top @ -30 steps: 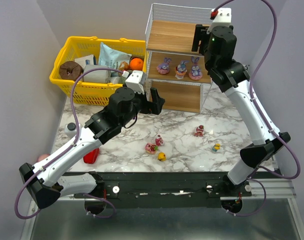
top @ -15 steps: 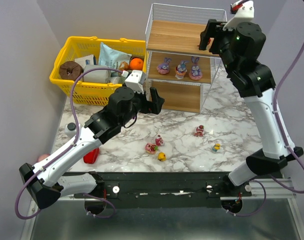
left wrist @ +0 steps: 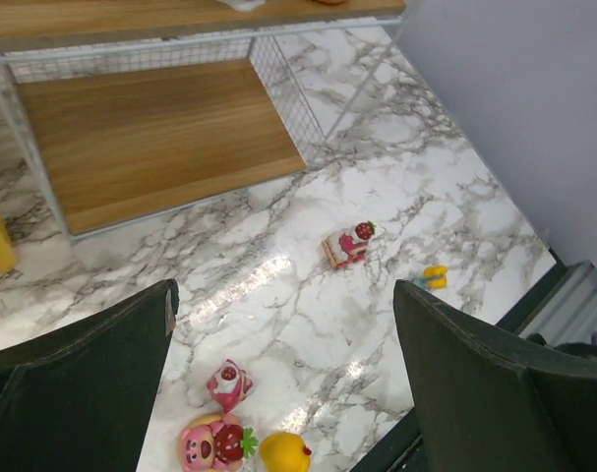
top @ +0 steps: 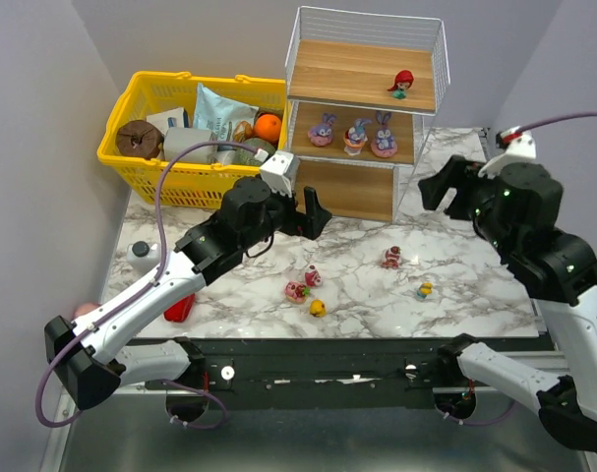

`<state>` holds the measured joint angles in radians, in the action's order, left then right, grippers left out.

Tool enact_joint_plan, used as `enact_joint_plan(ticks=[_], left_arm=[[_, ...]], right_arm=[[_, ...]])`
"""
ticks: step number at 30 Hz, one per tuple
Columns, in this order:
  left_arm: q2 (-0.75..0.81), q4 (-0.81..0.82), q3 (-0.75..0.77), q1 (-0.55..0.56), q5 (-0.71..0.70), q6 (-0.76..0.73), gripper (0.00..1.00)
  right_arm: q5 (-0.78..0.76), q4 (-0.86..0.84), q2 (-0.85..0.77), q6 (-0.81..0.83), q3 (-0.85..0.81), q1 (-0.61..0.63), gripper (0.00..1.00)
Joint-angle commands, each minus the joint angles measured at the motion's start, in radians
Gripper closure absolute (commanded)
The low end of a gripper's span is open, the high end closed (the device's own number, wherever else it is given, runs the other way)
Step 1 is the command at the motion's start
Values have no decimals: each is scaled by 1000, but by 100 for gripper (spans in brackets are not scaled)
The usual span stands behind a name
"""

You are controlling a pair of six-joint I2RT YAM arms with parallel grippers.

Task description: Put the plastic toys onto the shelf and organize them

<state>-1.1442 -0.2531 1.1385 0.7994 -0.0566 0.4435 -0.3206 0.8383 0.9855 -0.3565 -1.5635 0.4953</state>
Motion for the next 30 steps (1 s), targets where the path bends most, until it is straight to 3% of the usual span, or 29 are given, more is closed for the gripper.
enact_joint_plan(ticks=[1,7,15,30], left_arm=[[-51,51,-40,1,132,-8,1],[-77,54,-33,3,139,-5,1],[-68,48,-36,1,138,-5,1],[-32,48,-63,3,124,-11,1]], right_arm=[[-55,173,-51,-197,233,-3,13],[-84,209,-125,-452,547,-3,15],[-104,223,-61,-671,744,-6,16],[-15,13,28,-570,882,-196,25]])
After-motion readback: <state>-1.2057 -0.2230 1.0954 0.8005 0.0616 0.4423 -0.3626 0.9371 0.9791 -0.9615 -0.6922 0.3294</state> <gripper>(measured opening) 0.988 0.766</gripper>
